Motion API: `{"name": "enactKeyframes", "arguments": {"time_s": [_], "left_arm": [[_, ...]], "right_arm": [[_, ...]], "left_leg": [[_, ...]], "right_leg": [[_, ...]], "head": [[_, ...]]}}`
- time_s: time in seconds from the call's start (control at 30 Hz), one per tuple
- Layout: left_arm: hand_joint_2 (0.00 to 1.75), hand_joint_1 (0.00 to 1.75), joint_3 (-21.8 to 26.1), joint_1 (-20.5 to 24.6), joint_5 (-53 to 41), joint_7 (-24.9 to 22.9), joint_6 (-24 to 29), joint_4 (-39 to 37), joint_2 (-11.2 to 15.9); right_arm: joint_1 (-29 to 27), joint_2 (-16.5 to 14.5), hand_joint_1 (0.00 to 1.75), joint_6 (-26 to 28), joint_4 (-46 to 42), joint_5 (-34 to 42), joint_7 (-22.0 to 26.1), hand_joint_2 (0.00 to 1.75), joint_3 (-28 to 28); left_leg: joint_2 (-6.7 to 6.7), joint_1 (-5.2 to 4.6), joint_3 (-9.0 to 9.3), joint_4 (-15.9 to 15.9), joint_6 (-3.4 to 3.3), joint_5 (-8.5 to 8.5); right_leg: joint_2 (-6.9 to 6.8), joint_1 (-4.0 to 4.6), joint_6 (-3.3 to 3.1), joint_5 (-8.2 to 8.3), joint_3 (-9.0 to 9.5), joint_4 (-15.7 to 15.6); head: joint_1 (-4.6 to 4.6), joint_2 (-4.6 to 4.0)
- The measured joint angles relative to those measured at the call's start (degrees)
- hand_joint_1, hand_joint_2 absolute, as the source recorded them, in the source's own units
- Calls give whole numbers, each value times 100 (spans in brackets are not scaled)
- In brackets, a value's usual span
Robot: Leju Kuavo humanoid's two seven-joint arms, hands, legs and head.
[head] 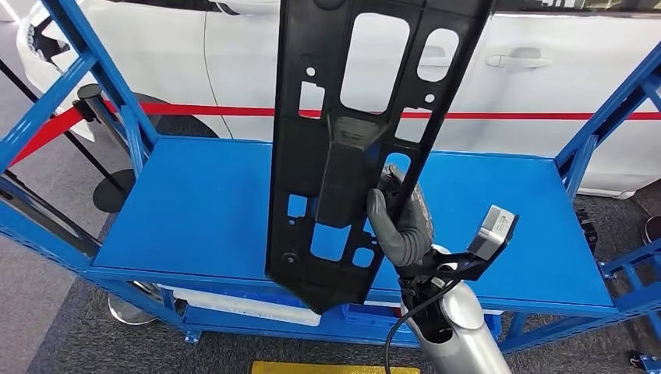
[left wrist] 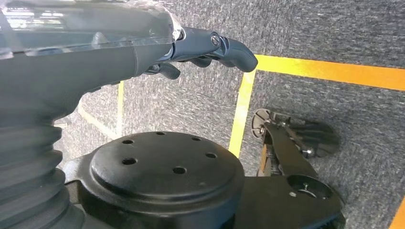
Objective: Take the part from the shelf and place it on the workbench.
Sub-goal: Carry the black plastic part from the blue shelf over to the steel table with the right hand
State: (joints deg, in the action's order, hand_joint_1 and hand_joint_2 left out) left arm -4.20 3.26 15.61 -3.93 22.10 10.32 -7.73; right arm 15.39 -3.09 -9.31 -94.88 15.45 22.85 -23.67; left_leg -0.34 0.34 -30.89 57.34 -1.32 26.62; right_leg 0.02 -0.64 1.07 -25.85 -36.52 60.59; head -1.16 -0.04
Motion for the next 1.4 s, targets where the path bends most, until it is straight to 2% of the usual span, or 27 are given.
{"name": "enactKeyframes", "arguments": {"time_s": [0.03,0.1,0.13,0.17,0.2,0.3,0.37,0.43,0.5,0.53,0.6,0.63,0.67,0.7,0.73,0.8,0.87,0.9,0.97,1.03,1.13,1.17,1.2,1.23,1.3,1.37,1.4], "left_arm": [[175,0,2,4,-1,1,-4,0,-2],[175,0,2,11,-3,3,-11,0,-2],[175,0,3,10,-4,4,-15,0,-1],[175,0,3,10,-4,5,-17,0,0],[175,0,4,11,-4,7,-18,0,1],[175,0,5,19,-4,8,-19,0,2],[175,0,8,22,-4,7,-17,0,2],[175,0,12,20,-4,2,-10,0,2],[175,0,17,18,-4,-3,3,0,3],[175,0,20,16,-4,-3,8,0,3],[175,0,22,23,-6,-3,11,0,4],[175,0,22,27,-7,-3,11,0,4],[175,0,21,31,-10,-3,9,0,4],[175,0,21,32,-15,-4,7,0,4],[175,0,21,33,-22,-7,4,0,4],[175,0,20,27,-40,-15,-2,0,12],[175,0,20,24,-58,-20,-10,0,26],[175,0,20,24,-66,-20,-15,0,33],[175,0,20,23,-83,-25,-35,0,39],[175,0,20,31,-99,-36,-64,0,42],[175,0,20,34,-126,-62,-96,0,41],[175,0,20,31,-136,-73,-101,0,42],[175,0,19,31,-147,-86,-105,0,42],[175,0,18,32,-162,-97,-109,0,42],[175,0,4,37,-208,-133,-121,0,41],[175,0,-21,44,-260,-176,-132,0,42],[175,0,-36,45,-283,-195,-135,0,43]], "right_arm": [[-7,-5,175,-7,5,3,1,175,3],[-36,-6,175,-9,27,11,1,175,9],[-58,-6,175,-9,45,18,-1,175,11],[-80,-6,175,-8,66,29,-6,175,13],[-98,-6,175,-8,86,41,-13,175,14],[-128,-11,175,-7,116,70,-56,175,15],[-149,-23,175,-8,124,85,-81,175,21],[-176,-36,175,-8,135,97,-93,175,33],[-195,-52,175,-7,139,114,-104,175,45],[-207,-64,175,-7,139,126,-109,175,54],[-248,-84,175,-8,139,145,-110,175,88],[-283,-88,175,-8,139,151,-110,175,110],[-324,-89,175,-7,139,153,-110,175,132],[-366,-89,175,-5,139,151,-110,175,156],[-407,-89,175,0,139,146,-110,175,181],[-466,-89,175,20,139,118,-108,175,235],[-505,-89,175,48,138,82,-98,175,279],[-529,-89,175,66,137,69,-93,175,295],[-601,-88,175,103,137,54,-87,175,324],[-668,-87,175,126,134,48,-84,175,365],[-770,-85,175,186,127,38,-84,175,418],[-817,-84,175,216,125,34,-87,175,434],[-860,-82,175,243,122,32,-91,175,451],[-899,-81,175,268,117,29,-93,175,466],[-969,-80,175,323,74,21,-96,175,501],[-1042,-80,175,386,7,5,-93,175,533],[-1091,-80,175,415,-25,-7,-86,175,554]], "left_leg": [[10,14,-30,-28,-34,-51],[20,3,-125,-25,-64,-117],[21,0,-177,-17,-63,-147],[22,-2,-234,-4,-59,-179],[22,-3,-288,15,-51,-206],[14,-9,-424,105,-4,-258],[8,-23,-470,143,58,-300],[2,-29,-494,139,132,-361],[2,-15,-565,236,195,-253],[3,-7,-637,417,223,-66],[10,11,-843,1105,265,476],[10,16,-918,1464,278,667],[10,17,-933,1707,284,743],[10,18,-848,1738,281,681],[10,18,-673,1587,269,543],[7,4,-90,787,204,308],[0,-27,334,99,142,303],[-2,-46,391,-29,122,336],[5,-48,359,-96,73,248],[28,-21,286,-154,-3,118],[62,-18,68,-133,-67,-45],[67,-20,-25,-107,-63,-94],[70,-19,-118,-73,-54,-137],[71,-16,-207,-32,-41,-173],[70,-11,-373,72,-1,-229],[62,-22,-481,158,55,-274],[59,-29,-506,175,89,-307]], "right_leg": [[1,-2,21,-187,-79,205],[2,-14,45,-656,-308,888],[1,-18,57,-814,-397,1207],[1,-21,67,-868,-407,1380],[0,-24,71,-813,-313,1344],[2,-20,36,-448,421,299],[11,6,-20,-378,664,-135],[16,21,-89,-334,621,-171],[-1,3,-178,-259,556,-200],[-11,-10,-224,-210,511,-213],[-29,-5,-273,-118,394,-210],[-37,1,-278,-74,331,-204],[-46,7,-276,-32,269,-196],[-50,11,-272,7,212,-188],[-52,16,-266,44,159,-179],[-43,30,-240,118,80,-164],[-41,34,-182,194,34,-160],[-47,28,-144,234,21,-168],[-54,14,-70,290,7,-190],[-37,8,-13,85,-66,-51],[-20,-15,51,-685,-348,894],[-20,-24,74,-807,-405,1217],[-20,-35,93,-775,-382,1369],[-20,-48,105,-647,-276,1345],[-21,-78,112,-385,208,748],[-12,-63,79,-405,654,71],[-3,-46,42,-462,734,-89]], "head": [[5,0],[12,0],[11,0],[10,0],[11,0],[10,0],[9,0],[8,0],[3,0],[-1,0],[-9,0],[-9,-1],[-9,-1],[-10,-1],[-9,-1],[-9,0],[-8,0],[-8,0],[-6,0],[1,0],[9,0],[8,0],[8,0],[8,0],[8,0],[4,0],[5,0]]}}
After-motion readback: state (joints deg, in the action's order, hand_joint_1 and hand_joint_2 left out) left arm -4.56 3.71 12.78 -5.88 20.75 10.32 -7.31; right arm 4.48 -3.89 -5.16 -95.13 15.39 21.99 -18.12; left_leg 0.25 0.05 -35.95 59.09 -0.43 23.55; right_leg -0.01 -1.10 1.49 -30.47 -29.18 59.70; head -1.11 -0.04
